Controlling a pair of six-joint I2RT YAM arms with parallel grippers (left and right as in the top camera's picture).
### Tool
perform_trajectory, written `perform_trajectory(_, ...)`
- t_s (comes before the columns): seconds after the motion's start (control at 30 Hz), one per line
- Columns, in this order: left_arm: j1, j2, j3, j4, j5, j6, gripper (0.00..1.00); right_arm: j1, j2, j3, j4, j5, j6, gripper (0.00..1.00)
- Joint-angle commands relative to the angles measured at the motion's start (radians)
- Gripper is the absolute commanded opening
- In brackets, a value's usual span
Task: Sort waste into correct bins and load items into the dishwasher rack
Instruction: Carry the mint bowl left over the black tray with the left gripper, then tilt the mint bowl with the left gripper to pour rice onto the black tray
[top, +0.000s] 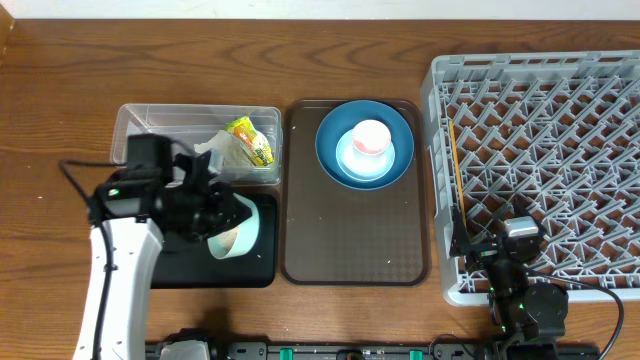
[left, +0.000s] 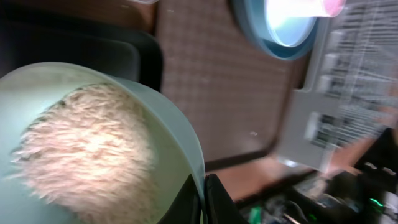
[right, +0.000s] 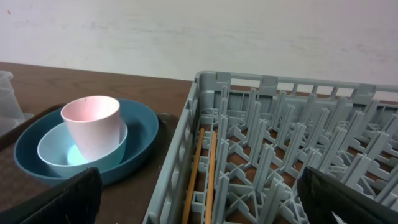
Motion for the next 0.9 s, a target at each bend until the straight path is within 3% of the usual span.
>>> perform_trajectory(0.0, 0.101, -0.004, -0.058, -0.003, 0.272, 0.181, 0.06, 0.01, 0.0, -0.001, -0.004, 0.0, -0.011, 0.99)
perform_trajectory(0.13, 0.206, -0.004, -0.124, -0.003, 0.367, 0.255, 0.06, 0.01, 0.0, -0.001, -0.004, 0.0, -0.011, 0.99)
perform_trajectory(0.37, 0.353, -0.003, -0.167, -0.002, 0.473, 0.267, 0.06, 0.01, 0.0, -0.001, -0.004, 0.0, -0.011, 0.99)
perform_trajectory(0.57, 0.42, -0.003, -0.167, -0.007, 0.563, 0.266, 0.06, 0.01, 0.0, -0.001, -0.004, 0.0, -0.011, 0.99)
perform_trajectory(0.87, 0.492, 0.012, -0.167, -0.007, 0.581, 0.262, 0.06, 0.01, 0.0, -0.001, -0.004, 0.0, -0.011, 0.99)
